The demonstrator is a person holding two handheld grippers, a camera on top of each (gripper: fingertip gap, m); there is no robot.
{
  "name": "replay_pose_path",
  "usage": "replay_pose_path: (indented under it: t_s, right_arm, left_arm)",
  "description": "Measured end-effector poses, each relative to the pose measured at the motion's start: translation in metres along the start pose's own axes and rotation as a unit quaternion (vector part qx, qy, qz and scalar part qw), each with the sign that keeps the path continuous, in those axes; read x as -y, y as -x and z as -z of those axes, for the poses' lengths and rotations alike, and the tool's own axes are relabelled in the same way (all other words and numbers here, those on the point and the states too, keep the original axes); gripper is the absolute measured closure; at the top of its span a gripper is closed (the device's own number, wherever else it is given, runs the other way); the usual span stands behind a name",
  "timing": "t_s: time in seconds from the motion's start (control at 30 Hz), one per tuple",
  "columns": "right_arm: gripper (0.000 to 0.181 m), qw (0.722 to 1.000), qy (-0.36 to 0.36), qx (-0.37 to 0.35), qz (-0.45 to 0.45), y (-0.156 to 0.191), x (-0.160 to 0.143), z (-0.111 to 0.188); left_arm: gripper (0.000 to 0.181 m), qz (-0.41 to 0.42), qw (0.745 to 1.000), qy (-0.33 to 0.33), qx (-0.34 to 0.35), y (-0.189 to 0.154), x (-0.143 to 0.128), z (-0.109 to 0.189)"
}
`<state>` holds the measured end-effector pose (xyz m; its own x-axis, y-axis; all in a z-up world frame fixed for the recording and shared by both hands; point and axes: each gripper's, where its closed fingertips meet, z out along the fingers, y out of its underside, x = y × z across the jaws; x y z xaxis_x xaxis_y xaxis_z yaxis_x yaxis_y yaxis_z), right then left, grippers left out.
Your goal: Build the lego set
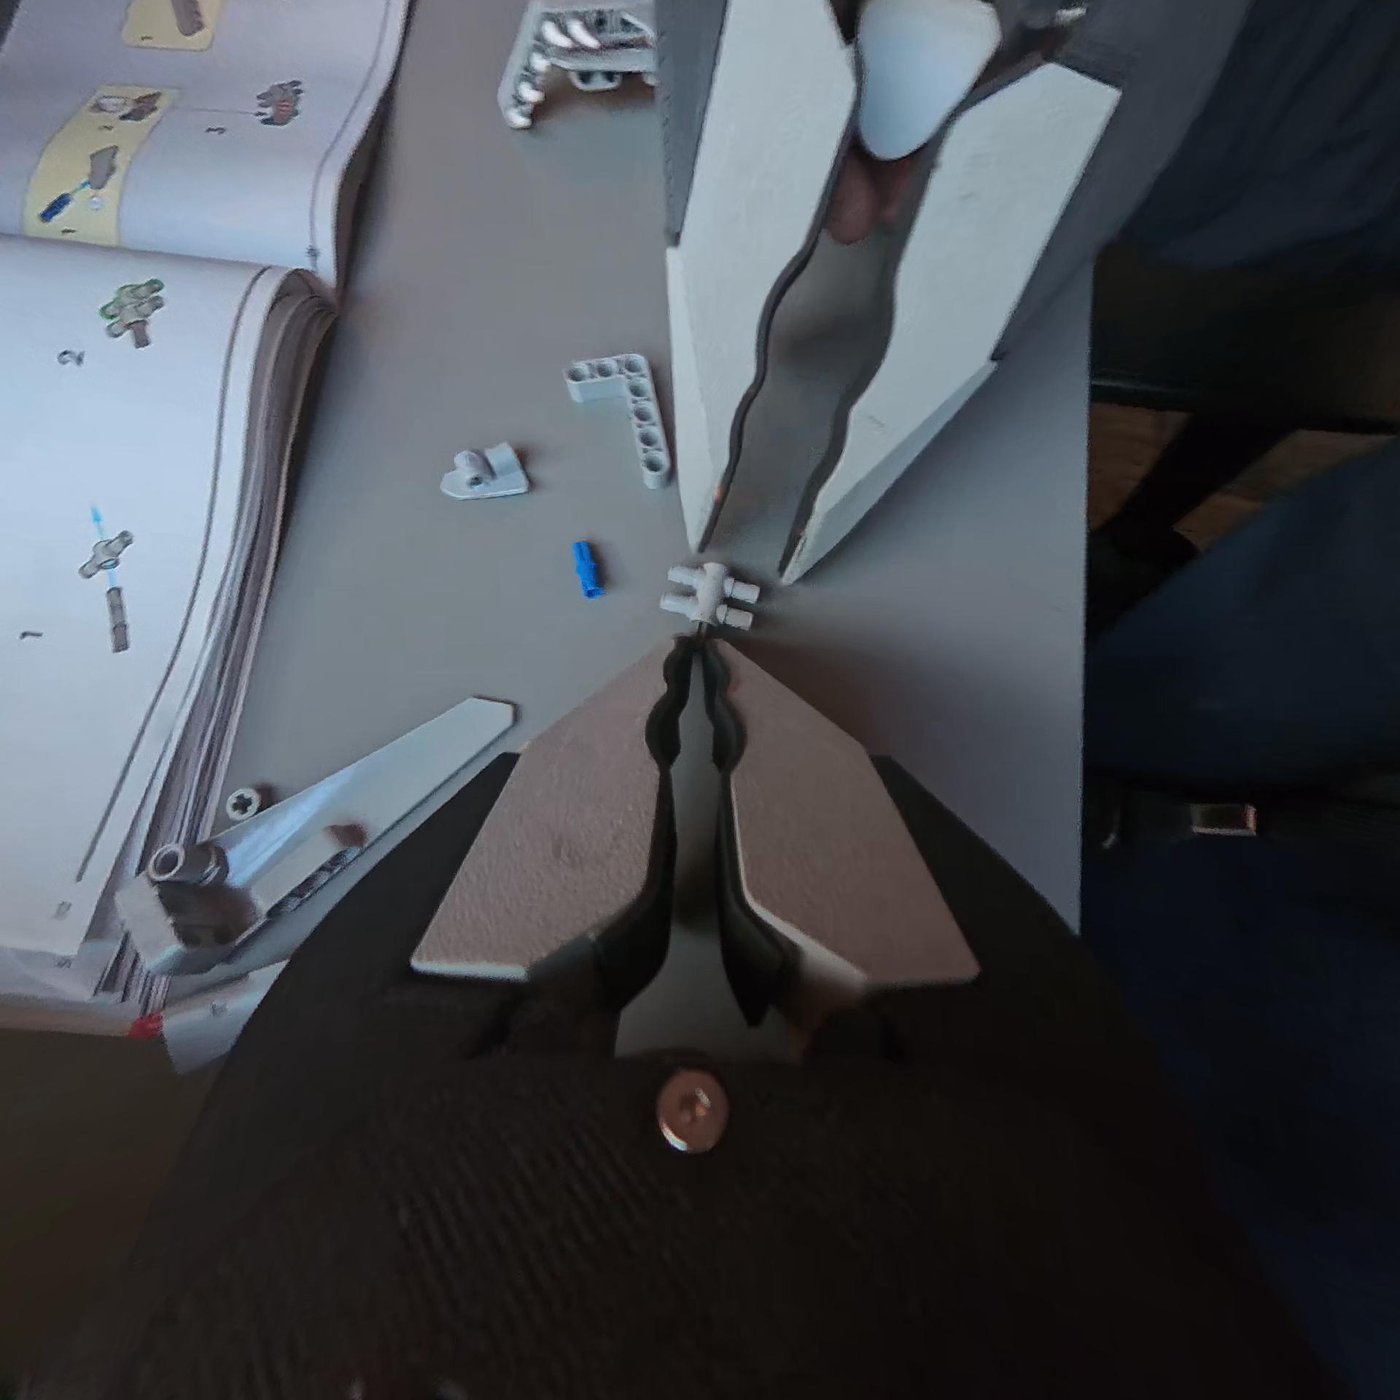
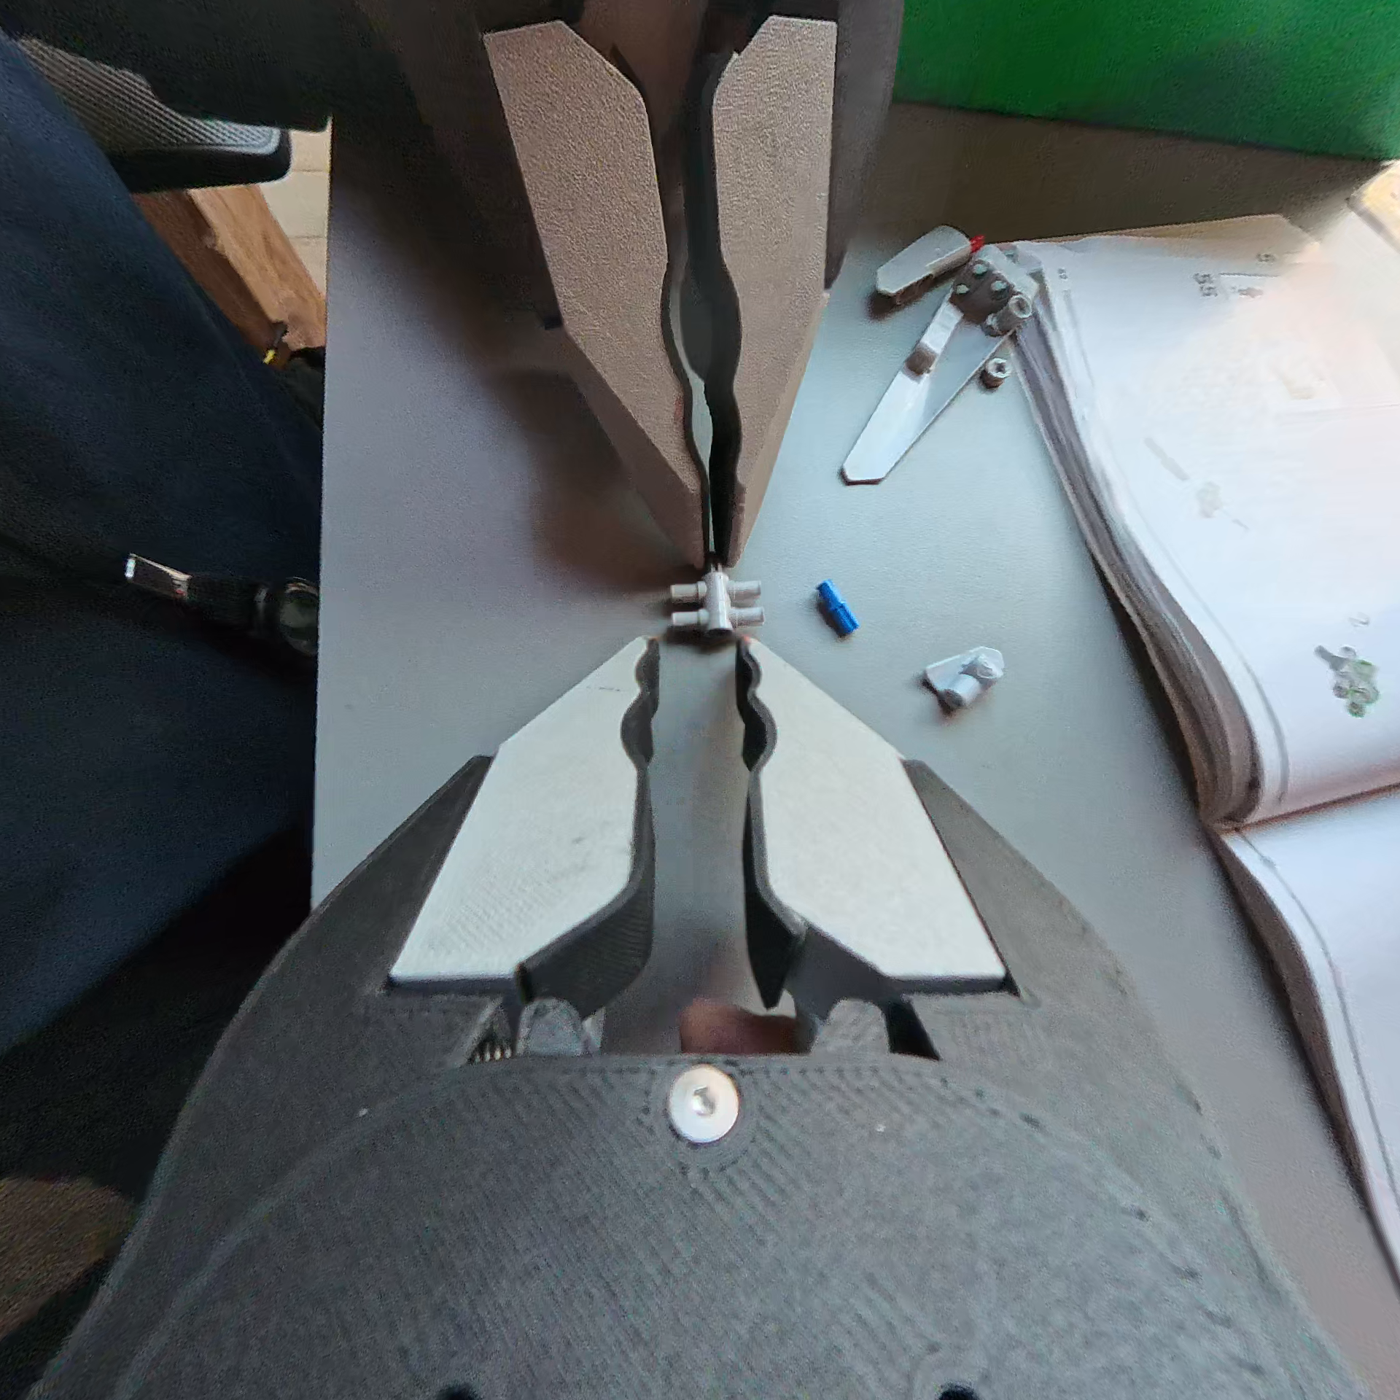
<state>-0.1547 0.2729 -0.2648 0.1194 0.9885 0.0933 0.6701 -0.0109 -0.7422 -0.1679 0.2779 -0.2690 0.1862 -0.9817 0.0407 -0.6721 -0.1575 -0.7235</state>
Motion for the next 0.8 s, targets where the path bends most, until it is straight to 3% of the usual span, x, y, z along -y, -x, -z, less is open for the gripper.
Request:
replay_pose_path:
  t_s: [0.17,0.27,0.33,0.4,0.57,0.8]
  right_arm:
    - [0.156,0.995,-0.081,-0.05,-0.002,-0.014,0.019,0.033]
    - [0.155,0.991,-0.119,-0.065,-0.015,-0.018,0.024,0.052]
    - [0.154,0.991,-0.114,-0.066,-0.028,-0.019,0.018,0.057]
    - [0.153,0.992,-0.092,-0.076,-0.032,-0.021,0.007,0.057]
    - [0.154,0.995,-0.032,-0.079,-0.041,-0.03,-0.013,0.041]
    - [0.154,0.996,0.029,-0.078,-0.014,-0.041,-0.02,0.015]
  left_arm:
    - [0.181,0.025,0.996,-0.089,-0.005,0.004,0.021,0.018]
    - [0.181,0.05,0.979,-0.185,-0.068,-0.012,0.045,0.038]
    - [0.181,0.079,0.981,-0.164,-0.071,-0.01,0.04,0.036]
    - [0.18,0.085,0.989,-0.114,-0.031,0.0,0.026,0.028]
    - [0.18,0.023,0.998,0.012,0.053,0.012,-0.004,0.013]
    - [0.178,0.043,0.999,0.005,0.02,0.006,-0.005,0.006]
